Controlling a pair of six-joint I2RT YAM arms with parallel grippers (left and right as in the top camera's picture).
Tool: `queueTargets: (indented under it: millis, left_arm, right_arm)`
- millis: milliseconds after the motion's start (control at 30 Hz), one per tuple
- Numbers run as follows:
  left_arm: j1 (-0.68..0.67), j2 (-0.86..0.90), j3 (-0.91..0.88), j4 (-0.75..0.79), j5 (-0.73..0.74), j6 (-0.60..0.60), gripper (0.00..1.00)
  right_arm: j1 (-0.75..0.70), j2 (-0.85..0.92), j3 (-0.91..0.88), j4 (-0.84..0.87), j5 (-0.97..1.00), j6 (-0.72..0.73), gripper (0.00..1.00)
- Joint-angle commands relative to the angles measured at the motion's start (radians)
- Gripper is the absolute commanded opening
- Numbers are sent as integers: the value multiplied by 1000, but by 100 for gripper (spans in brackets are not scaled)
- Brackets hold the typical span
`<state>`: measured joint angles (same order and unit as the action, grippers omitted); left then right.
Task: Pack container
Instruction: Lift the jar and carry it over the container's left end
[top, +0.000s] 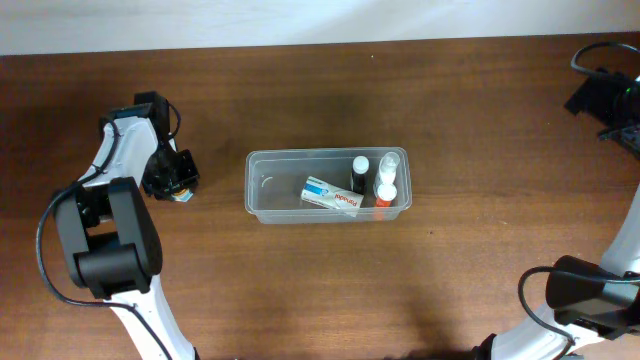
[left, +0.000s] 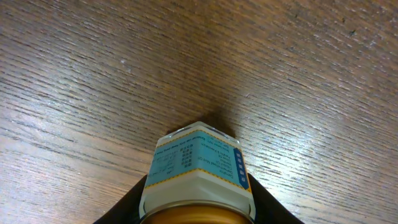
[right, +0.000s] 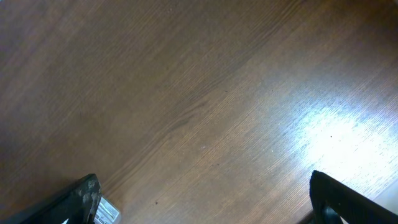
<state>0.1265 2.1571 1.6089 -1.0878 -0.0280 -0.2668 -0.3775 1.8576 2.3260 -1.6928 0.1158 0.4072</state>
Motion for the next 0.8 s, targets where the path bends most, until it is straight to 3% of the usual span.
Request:
queueTargets:
  millis: [0, 367, 767]
  left_arm:
    - [0, 10, 51, -28, -12, -1, 36]
    - [-11, 10, 325, -326, 116, 92, 35]
    - [-160, 10, 473, -549, 145, 216, 35]
  right_arm:
    - [-3, -4, 5, -5, 9, -7, 98]
    - [-3, -4, 5, -5, 9, -7, 98]
    - [-3, -4, 5, -5, 9, -7, 98]
